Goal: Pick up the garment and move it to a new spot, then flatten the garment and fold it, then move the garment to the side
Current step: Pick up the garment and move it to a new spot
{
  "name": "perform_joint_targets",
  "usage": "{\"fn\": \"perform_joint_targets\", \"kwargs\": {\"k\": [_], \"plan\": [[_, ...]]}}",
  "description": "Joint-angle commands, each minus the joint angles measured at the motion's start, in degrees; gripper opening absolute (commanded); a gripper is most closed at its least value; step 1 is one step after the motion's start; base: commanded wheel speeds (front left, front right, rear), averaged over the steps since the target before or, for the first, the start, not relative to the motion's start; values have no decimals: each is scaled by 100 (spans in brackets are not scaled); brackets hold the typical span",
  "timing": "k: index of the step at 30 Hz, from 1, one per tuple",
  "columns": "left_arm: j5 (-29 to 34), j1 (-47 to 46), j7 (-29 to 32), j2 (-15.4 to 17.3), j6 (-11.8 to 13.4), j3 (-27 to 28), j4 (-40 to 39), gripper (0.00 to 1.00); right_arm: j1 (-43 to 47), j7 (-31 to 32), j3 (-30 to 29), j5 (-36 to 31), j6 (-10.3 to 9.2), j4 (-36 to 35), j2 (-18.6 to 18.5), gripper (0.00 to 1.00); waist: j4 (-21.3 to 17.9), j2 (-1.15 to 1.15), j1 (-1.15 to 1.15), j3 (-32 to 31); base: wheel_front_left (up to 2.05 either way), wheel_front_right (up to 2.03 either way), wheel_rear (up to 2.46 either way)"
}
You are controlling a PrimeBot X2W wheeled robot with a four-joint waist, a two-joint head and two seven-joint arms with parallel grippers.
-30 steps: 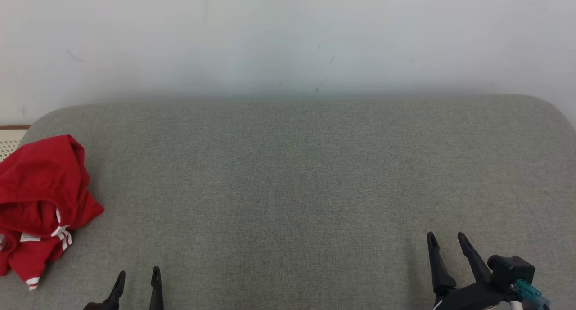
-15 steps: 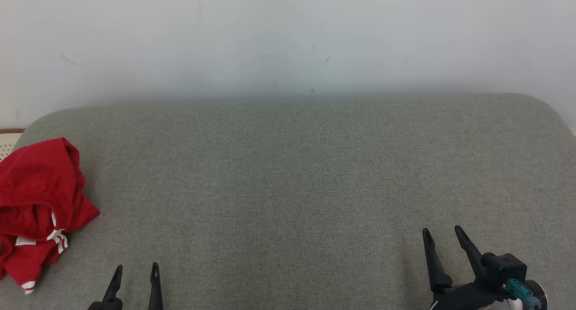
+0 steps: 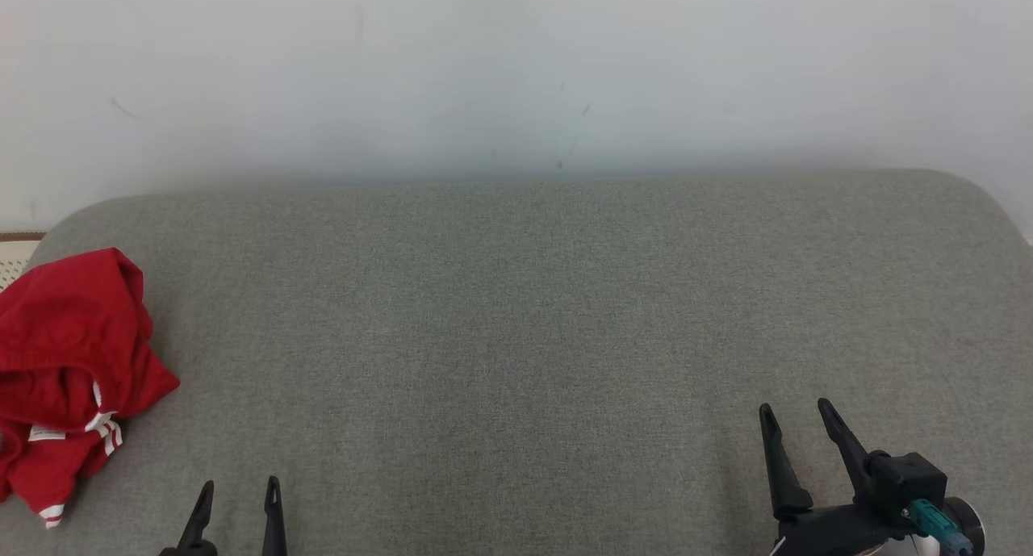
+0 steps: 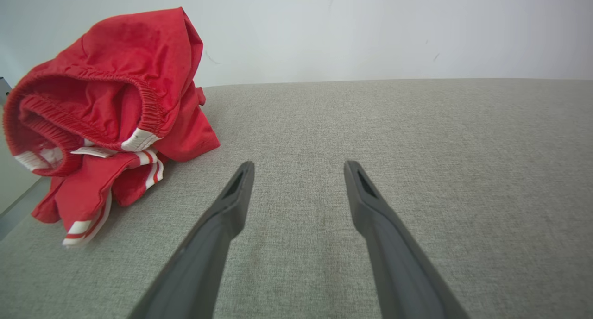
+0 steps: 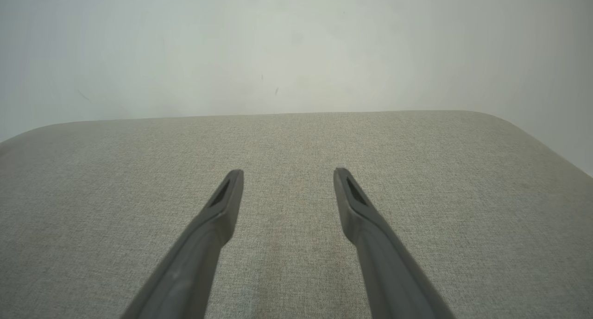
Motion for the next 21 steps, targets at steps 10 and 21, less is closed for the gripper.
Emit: {"fn": "perform_joint_targets", "kwargs": {"k": [10, 21], "plan": [[-117, 59, -28, -35, -81, 88, 31, 100, 76, -28, 12, -58, 4, -46, -7, 100, 90, 0, 0, 45, 0, 0, 0], [-145, 82, -27, -91, -134, 215, 190, 100, -4, -27, 253, 24, 4, -54, -42, 100, 671, 0, 0, 118, 0, 0, 0]]}}
